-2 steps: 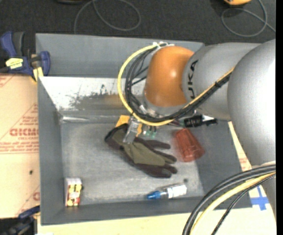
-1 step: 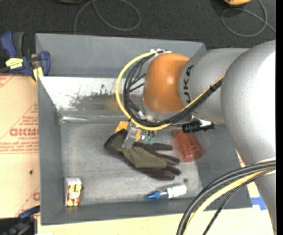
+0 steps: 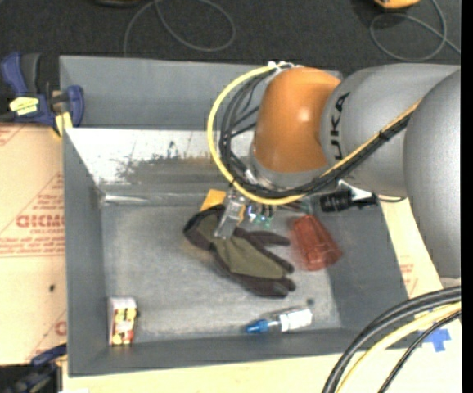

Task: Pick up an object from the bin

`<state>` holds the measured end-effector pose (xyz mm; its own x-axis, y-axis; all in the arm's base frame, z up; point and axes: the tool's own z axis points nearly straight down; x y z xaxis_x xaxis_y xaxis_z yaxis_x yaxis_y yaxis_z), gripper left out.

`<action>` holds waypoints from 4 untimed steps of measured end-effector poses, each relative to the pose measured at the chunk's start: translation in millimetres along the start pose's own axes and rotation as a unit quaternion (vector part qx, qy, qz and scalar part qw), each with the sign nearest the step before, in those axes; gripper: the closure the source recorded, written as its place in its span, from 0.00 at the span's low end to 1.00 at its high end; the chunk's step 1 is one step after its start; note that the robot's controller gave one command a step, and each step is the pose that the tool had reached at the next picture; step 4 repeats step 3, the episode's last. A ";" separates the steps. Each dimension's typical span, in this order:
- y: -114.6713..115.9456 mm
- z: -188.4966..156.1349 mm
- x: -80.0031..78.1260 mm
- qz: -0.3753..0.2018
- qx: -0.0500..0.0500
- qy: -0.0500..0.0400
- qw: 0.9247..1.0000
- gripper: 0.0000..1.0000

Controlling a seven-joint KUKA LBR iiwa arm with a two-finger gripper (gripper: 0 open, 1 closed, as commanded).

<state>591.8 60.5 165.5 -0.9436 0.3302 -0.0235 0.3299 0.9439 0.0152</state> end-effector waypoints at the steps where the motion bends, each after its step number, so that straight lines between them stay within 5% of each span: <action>1: -0.7 4.1 -9.2 0.005 -0.004 -0.011 1.000 1.00; 2: -2.6 22.6 -0.5 0.004 0.003 0.005 1.000 1.00; 3: 4.4 -41.4 -8.3 -0.001 -0.001 -0.004 1.000 1.00; 4: 4.4 -41.4 -8.3 -0.001 -0.001 -0.004 1.000 1.00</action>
Offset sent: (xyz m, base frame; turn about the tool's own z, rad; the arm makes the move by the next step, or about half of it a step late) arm 0.0030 0.0044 0.0489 0.0115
